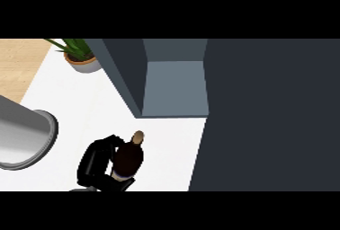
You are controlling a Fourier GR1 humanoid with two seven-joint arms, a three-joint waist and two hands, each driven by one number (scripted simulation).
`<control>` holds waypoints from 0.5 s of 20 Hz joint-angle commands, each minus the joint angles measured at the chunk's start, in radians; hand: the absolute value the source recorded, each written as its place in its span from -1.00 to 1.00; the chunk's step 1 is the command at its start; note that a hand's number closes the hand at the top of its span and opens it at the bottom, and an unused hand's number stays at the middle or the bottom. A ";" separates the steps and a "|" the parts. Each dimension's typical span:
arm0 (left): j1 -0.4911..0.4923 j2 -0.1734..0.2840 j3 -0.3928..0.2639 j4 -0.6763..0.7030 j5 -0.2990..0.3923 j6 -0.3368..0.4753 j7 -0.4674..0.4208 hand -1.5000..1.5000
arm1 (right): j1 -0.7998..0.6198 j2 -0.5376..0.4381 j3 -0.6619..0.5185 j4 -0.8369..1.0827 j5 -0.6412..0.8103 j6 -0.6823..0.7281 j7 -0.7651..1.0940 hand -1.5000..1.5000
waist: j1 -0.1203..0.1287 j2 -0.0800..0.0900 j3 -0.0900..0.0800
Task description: Pick up the wine, place it into the cabinet and close the cabinet
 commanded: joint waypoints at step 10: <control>0.004 -0.012 -0.274 -0.286 0.055 0.315 0.215 1.00 | 0.069 -0.034 -0.026 -0.195 -0.019 0.013 0.044 -1.00 | -0.002 0.003 -0.001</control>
